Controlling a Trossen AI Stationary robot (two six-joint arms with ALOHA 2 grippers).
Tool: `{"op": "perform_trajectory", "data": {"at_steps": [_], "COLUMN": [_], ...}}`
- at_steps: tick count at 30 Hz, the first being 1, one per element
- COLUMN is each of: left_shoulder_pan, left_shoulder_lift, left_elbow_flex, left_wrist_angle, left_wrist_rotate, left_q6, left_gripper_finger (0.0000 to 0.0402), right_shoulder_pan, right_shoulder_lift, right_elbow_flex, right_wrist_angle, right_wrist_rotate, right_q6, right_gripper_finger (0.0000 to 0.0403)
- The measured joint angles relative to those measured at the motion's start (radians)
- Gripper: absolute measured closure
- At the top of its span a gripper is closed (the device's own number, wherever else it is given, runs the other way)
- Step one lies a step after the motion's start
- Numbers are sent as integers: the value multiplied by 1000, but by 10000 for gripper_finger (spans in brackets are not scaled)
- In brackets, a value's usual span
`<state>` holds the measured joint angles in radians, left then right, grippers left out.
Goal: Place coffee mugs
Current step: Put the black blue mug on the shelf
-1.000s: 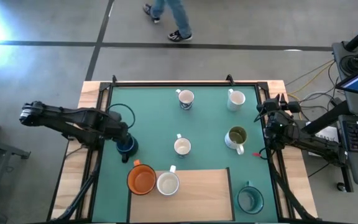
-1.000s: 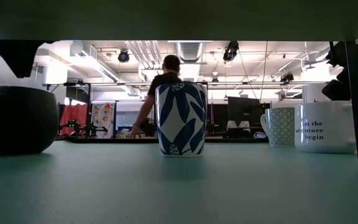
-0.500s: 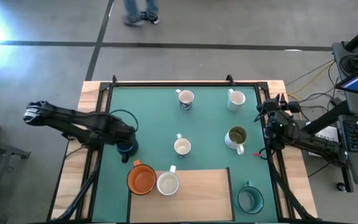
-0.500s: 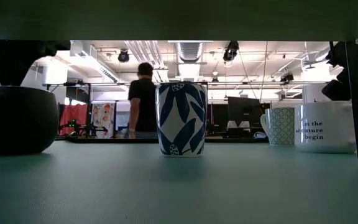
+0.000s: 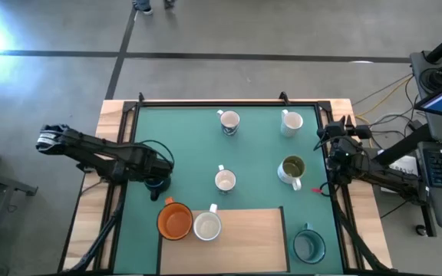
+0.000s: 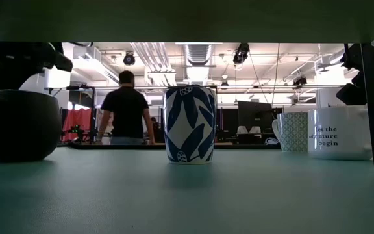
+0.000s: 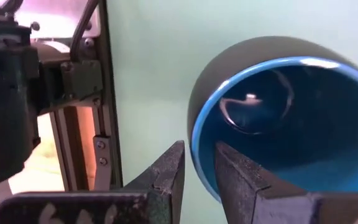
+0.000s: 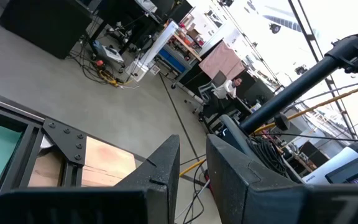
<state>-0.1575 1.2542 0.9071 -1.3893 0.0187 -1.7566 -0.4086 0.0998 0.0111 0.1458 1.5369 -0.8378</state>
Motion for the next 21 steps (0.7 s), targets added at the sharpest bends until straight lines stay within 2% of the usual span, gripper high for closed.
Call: {"op": "perform_trajectory", "data": {"at_steps": [6,12,14,17,21], "left_shoulder_pan": [-6,-4,-4,-3,14], "left_shoulder_lift": [39,55,54,49,47], "left_elbow_flex": [-31,-41,-40,-37,-10], "left_wrist_angle": [19,36,46,55,85], "left_wrist_rotate": [-8,-52,-56,-82,-142], "left_q6": [-25,116,158,290,582], "left_gripper_finger": [336,388,392,392,396], "right_shoulder_pan": [0,0,0,0,0], "right_shoulder_lift": [0,0,0,0,0], "right_elbow_flex": [0,0,0,0,0], "right_wrist_angle": [0,0,0,0,0], "right_wrist_rotate": [0,0,0,0,0], "right_q6": [0,0,0,0,0], "right_gripper_finger": [335,335,335,335,335]}}
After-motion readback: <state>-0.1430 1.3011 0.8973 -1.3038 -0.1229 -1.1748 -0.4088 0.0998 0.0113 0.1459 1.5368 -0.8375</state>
